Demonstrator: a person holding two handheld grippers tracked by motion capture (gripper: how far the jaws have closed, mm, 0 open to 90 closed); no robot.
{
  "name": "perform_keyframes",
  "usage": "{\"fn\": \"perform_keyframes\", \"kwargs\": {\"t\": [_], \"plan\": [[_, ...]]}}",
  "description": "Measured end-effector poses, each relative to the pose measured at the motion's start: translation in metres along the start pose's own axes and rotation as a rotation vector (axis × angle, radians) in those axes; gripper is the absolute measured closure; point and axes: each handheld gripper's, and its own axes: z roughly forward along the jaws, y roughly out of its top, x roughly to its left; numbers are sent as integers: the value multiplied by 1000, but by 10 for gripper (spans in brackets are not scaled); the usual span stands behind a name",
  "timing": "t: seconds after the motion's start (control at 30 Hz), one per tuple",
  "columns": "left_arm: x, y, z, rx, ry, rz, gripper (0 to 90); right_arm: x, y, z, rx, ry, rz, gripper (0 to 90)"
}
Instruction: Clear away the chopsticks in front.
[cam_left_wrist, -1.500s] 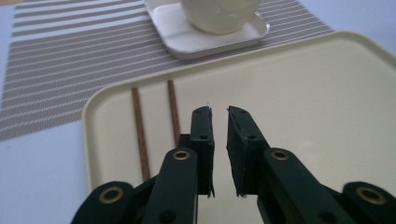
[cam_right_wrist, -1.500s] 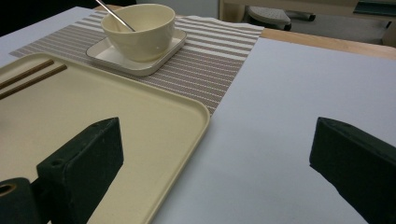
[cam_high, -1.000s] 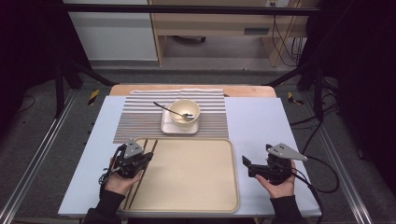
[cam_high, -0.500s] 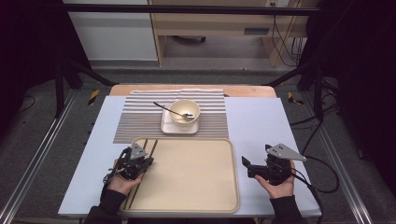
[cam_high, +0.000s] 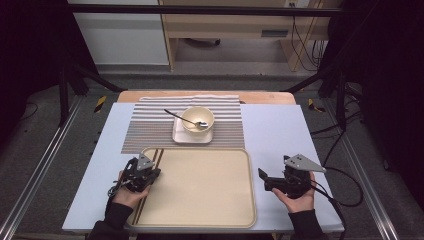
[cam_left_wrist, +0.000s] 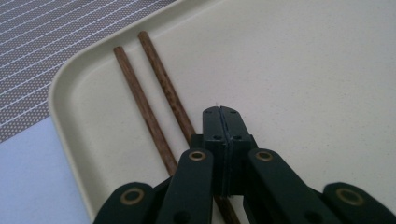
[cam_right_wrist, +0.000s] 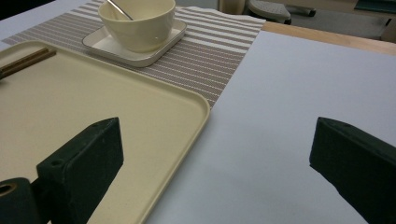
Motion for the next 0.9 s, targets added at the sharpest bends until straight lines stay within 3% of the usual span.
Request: {"fn": "perform_keyframes", "kwargs": {"t": [0.6,0.9], "plan": [[11,-4,-2,13,41,-44,896,0,-1,1,2,0,-8,30],[11,-4,-2,2,37,-33,895,0,-1,1,2,0,-9,30]]}}
